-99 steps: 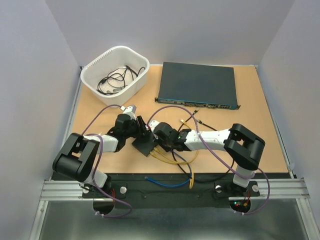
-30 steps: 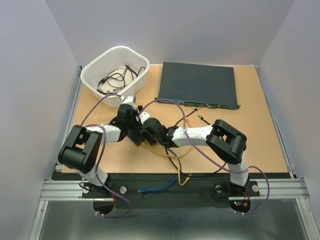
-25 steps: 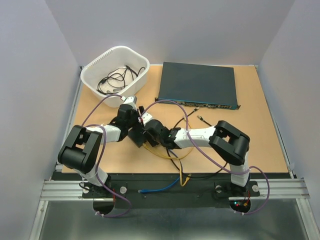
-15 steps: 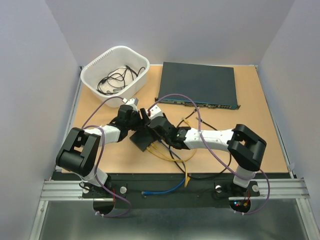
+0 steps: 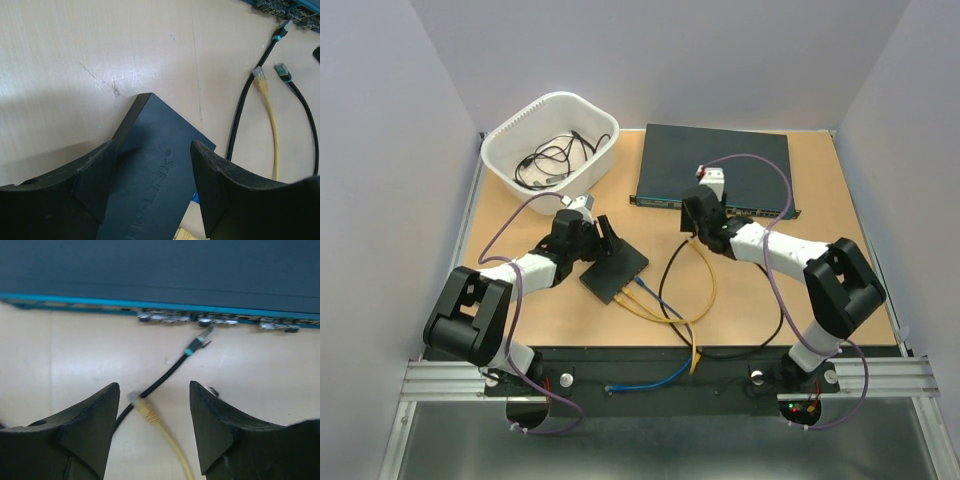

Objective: Insert the plug into the switch port

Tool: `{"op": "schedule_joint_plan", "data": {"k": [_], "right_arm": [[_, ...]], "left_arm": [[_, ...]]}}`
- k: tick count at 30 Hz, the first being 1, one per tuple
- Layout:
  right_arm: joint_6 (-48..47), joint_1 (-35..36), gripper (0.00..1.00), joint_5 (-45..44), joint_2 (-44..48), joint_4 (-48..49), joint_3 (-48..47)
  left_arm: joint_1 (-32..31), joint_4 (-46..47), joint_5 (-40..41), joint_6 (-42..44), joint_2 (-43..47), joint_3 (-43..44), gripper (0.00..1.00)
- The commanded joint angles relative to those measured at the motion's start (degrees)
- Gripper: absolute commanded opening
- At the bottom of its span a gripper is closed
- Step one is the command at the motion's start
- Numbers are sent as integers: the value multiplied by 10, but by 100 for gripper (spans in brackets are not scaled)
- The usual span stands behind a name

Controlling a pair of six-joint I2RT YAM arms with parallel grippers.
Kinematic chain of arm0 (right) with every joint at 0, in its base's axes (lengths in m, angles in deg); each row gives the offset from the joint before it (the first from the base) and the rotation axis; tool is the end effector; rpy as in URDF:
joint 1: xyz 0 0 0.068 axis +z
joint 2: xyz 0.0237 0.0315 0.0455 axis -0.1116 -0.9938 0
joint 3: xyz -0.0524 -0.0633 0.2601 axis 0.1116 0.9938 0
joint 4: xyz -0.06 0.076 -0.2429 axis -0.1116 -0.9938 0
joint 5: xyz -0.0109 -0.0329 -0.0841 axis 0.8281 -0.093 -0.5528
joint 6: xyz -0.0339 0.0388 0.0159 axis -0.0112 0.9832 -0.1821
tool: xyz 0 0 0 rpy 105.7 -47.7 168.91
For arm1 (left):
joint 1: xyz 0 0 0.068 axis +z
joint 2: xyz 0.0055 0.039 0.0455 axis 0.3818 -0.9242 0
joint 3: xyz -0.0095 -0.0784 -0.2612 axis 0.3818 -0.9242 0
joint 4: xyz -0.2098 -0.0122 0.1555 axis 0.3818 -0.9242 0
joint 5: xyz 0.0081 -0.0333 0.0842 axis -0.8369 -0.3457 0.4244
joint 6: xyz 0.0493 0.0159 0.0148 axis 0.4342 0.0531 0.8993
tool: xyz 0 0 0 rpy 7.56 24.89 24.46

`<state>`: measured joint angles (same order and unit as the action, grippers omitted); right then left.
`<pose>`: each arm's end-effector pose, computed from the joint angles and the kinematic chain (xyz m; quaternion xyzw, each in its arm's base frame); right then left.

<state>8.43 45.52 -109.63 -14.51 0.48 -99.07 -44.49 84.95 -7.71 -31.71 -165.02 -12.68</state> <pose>0.2901 0.2115 0.2209 -0.0018 0.8737 0.0009 0.4865 0.2659 -0.1171 0.1777 0.0066 0.8522 -0.3207 0.4133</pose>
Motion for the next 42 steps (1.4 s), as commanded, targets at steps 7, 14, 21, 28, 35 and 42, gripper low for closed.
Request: {"op": "schedule_joint_plan", "data": {"k": [7,14,21,28,35,42], "right_arm": [[107,-131,52,151,-65,-12,-21],[107,-142,50,148,-121,-13,-57],[107,-144,41,149,-156,-13,-75],[118,-143,16,165,-173,-13,-68],[111,-142,1,178,-122,-5,-27],[69,-112,1,227,-2,20,23]], "left_arm": [[-1,31,-15,6,21,-29,71],[-1,34,-17,8,21,-33,70],[-1,35,-18,9,21,-34,69],[-2,38,-21,9,17,-34,69],[-1,46,-27,6,22,-39,68],[-1,55,-31,-5,48,-36,68]]}}
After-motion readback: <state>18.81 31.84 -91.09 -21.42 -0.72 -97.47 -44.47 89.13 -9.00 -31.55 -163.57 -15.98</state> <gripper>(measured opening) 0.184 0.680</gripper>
